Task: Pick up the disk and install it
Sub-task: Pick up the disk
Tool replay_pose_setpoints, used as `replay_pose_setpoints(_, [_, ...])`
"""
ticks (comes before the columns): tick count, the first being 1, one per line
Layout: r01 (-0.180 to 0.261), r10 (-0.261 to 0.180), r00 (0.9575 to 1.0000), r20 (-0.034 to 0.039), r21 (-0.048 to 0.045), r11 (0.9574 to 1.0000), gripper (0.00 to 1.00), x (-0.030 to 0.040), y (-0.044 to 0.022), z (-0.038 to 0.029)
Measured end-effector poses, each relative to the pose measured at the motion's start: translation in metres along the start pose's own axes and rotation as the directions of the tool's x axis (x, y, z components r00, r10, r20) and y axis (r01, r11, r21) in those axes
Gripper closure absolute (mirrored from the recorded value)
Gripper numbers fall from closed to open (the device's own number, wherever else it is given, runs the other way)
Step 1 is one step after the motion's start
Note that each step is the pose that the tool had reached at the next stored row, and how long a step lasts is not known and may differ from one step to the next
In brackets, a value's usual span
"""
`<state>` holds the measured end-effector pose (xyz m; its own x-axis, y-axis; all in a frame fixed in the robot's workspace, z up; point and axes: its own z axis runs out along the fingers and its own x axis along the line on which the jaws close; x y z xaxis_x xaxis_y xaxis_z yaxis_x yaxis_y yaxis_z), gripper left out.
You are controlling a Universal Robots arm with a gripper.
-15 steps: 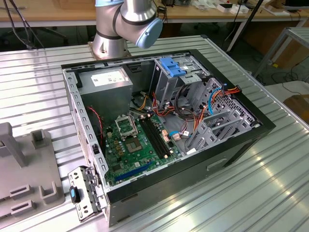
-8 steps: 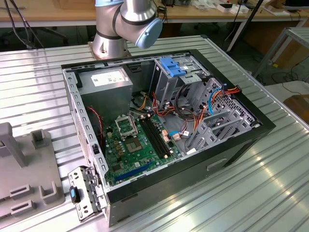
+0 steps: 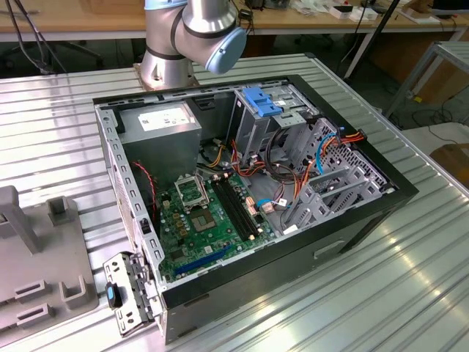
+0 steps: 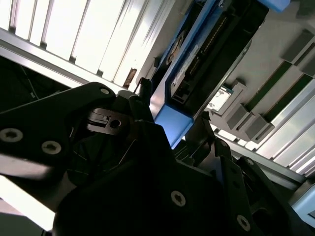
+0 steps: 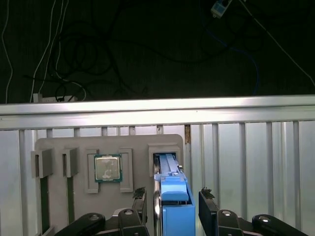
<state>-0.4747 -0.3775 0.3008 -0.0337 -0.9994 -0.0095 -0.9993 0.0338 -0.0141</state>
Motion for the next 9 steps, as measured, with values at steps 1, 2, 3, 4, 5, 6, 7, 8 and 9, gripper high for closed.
replay_pose_setpoints(1, [0.000,0.000,1.0000,0.0000,0.0000,1.0000,0.46,0.0000,0.0000,0.0002])
replay_pose_setpoints(2, [0.000,0.000,1.0000,0.0000,0.0000,1.0000,0.46,0.0000,0.0000,0.0002])
replay_pose_setpoints(3, [0.000,0.000,1.0000,0.0000,0.0000,1.0000,0.46,0.0000,0.0000,0.0002])
replay_pose_setpoints(4, [0.000,0.000,1.0000,0.0000,0.0000,1.0000,0.47,0.0000,0.0000,0.0003])
replay_pose_setpoints(5, [0.000,0.000,1.0000,0.0000,0.0000,1.0000,0.54,0.0000,0.0000,0.0004])
replay_pose_setpoints(6, [0.000,0.000,1.0000,0.0000,-0.0001,1.0000,0.54,0.0000,0.0000,0.0004])
replay_pose_setpoints(7, [0.000,0.000,1.0000,0.0000,0.0001,1.0000,0.54,0.0000,0.0000,0.0005])
replay_pose_setpoints(8, [0.000,0.000,1.0000,0.0000,0.0000,1.0000,0.54,0.0000,0.0000,0.0005])
replay_pose_setpoints(9, [0.000,0.000,1.0000,0.0000,0.0000,1.0000,0.54,0.0000,0.0000,0.0005])
